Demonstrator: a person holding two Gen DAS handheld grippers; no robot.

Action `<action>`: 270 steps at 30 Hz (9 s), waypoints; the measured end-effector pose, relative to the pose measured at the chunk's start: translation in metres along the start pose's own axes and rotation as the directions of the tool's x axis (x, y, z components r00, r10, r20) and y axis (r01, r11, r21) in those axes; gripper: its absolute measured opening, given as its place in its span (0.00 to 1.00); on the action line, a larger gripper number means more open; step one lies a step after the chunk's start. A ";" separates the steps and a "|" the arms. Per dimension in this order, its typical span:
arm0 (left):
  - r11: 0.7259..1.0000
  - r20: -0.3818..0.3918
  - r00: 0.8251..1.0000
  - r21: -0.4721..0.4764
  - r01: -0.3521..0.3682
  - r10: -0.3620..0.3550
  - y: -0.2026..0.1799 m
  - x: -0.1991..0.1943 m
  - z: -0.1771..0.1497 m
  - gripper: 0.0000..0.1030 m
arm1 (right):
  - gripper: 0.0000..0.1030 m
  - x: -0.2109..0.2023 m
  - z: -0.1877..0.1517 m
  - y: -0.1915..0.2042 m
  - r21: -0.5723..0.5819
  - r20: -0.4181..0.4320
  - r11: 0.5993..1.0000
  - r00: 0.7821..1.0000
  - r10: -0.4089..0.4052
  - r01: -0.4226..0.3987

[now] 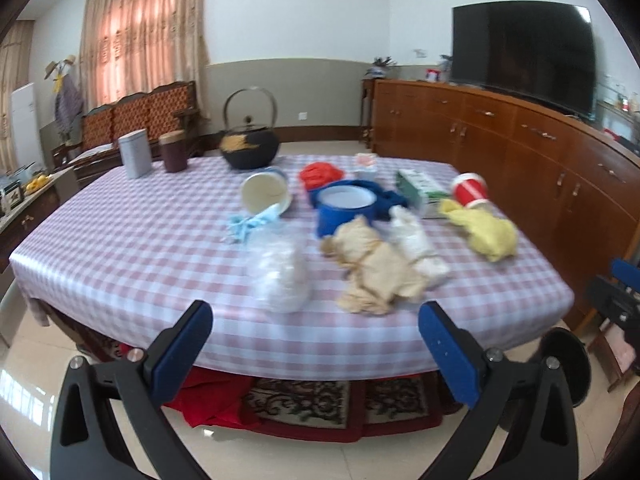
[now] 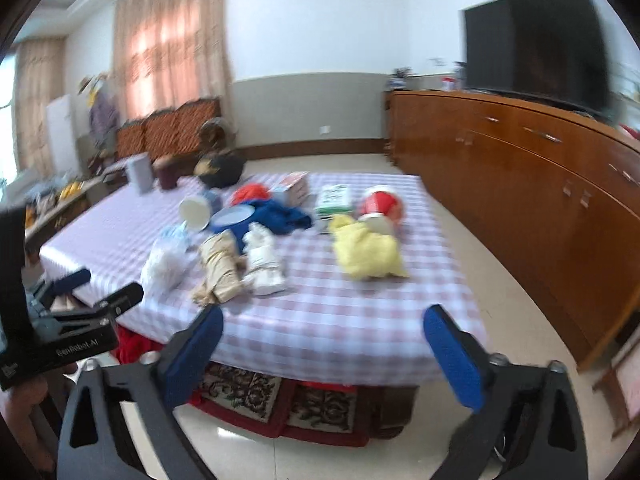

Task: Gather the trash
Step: 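Grasp the clear plastic bag with the left tool while the right tool grasps the white cloth, then carry both items over the black bucket and open both tools to drop them, then move both tools back from the bucket toward the table, then grasp the beige cloth with the left tool while the right tool grasps the yellow cloth, then carry both cloths over the black bucket and open both tools to drop them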

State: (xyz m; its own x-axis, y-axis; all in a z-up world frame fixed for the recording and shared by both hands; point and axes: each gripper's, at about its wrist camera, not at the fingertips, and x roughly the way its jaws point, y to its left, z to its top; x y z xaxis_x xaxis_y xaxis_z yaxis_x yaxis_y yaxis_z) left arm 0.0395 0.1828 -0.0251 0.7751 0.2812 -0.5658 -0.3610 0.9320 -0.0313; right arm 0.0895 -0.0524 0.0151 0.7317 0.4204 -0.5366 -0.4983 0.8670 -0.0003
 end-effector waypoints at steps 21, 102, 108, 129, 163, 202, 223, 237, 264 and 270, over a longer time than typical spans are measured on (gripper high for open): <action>0.996 -0.086 0.994 -0.049 -0.069 0.065 0.032 0.091 0.002 0.74 | 0.50 0.151 0.010 0.024 -0.024 -0.180 0.983 0.968 0.177 -0.184; 0.565 -0.476 0.678 0.379 0.733 -0.561 -0.434 0.084 -0.119 0.37 | 0.17 -0.021 -0.213 -0.364 0.300 -0.300 0.888 0.918 -0.259 0.349; 0.601 -0.529 0.676 0.341 0.723 -0.512 -0.433 0.111 -0.134 0.76 | 0.73 0.003 -0.234 -0.392 0.268 -0.407 0.876 0.872 -0.274 0.400; 0.679 -0.392 0.774 0.378 0.629 -0.498 -0.399 0.066 -0.104 0.98 | 1.00 -0.032 -0.205 -0.353 0.254 -0.333 0.861 0.875 -0.350 0.441; 0.932 -0.061 0.955 0.212 0.295 -0.289 -0.195 -0.009 -0.009 1.00 | 1.00 -0.077 -0.080 -0.170 0.164 0.000 0.962 0.976 -0.219 0.216; 0.999 -0.019 0.999 0.021 0.034 -0.034 -0.043 0.062 0.009 1.00 | 1.00 0.079 -0.001 -0.056 0.003 -0.115 0.996 0.989 -0.087 0.088; 0.999 -0.071 0.997 0.006 0.039 -0.038 -0.046 0.105 0.012 0.72 | 0.73 0.157 0.017 -0.066 0.001 -0.199 0.999 0.979 -0.042 0.044; 0.995 -0.047 0.994 0.012 0.100 -0.099 -0.045 0.082 0.011 0.26 | 0.37 0.117 0.007 -0.059 -0.008 -0.137 1.000 0.990 -0.015 0.014; 0.975 0.006 0.980 0.106 0.197 -0.199 -0.088 0.020 0.019 0.19 | 0.32 0.003 -0.003 -0.084 0.036 0.011 0.997 0.997 -0.074 0.074; 0.952 0.006 0.963 0.153 0.265 -0.269 -0.119 0.011 0.017 0.17 | 0.32 -0.026 -0.013 -0.105 0.069 0.030 0.988 0.990 -0.138 0.135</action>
State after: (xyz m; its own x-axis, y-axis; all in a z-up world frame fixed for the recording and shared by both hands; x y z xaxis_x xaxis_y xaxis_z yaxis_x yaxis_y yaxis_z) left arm 0.0994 0.0785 -0.0136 0.8470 0.0215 -0.5312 -0.0592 0.9968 -0.0541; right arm 0.1172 -0.1579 0.0180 0.8071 0.3051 -0.5056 -0.3614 0.9323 -0.0144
